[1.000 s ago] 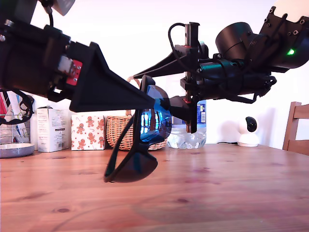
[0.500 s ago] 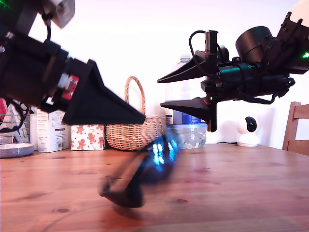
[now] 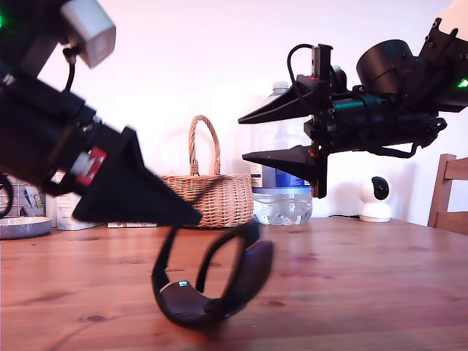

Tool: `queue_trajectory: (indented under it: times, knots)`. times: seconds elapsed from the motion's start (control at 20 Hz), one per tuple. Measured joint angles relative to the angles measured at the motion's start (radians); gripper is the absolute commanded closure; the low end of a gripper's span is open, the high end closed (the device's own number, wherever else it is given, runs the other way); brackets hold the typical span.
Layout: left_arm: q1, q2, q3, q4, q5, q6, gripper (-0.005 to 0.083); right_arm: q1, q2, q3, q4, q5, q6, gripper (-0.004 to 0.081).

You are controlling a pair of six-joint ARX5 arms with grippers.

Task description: Pick up the sunglasses and close them, then place them back on the table

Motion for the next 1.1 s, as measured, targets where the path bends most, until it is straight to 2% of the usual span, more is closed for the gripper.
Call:
queue_trajectory:
  times: [0.35,0.6,0.75,0.9,1.1]
  knots:
    - [-0.003,0.000,0.000,-0.149,-0.011,0.042,0.0643,0.000,0.000,0.000,0.000,-0.006,-0.003,0.0400]
    - [-0.059,0.000,0.000,-0.179,-0.031,0.047,0.0637,0.000,0.000,0.000,0.000,-0.006,-0.004,0.0400]
    - [-0.083,0.000,0.000,-0.186,-0.097,0.051,0.0603,0.000,0.000,0.000,0.000,-0.006,-0.004,0.0400]
    - [-0.086,0.000,0.000,-0.185,-0.148,0.035,0.0652,0.000,0.000,0.000,-0.034,-0.015,-0.005,0.0400]
    - [-0.086,0.001,0.000,-0.163,-0.159,0.028,0.0775,0.005,0.000,0.000,-0.073,-0.058,-0.019,0.0400]
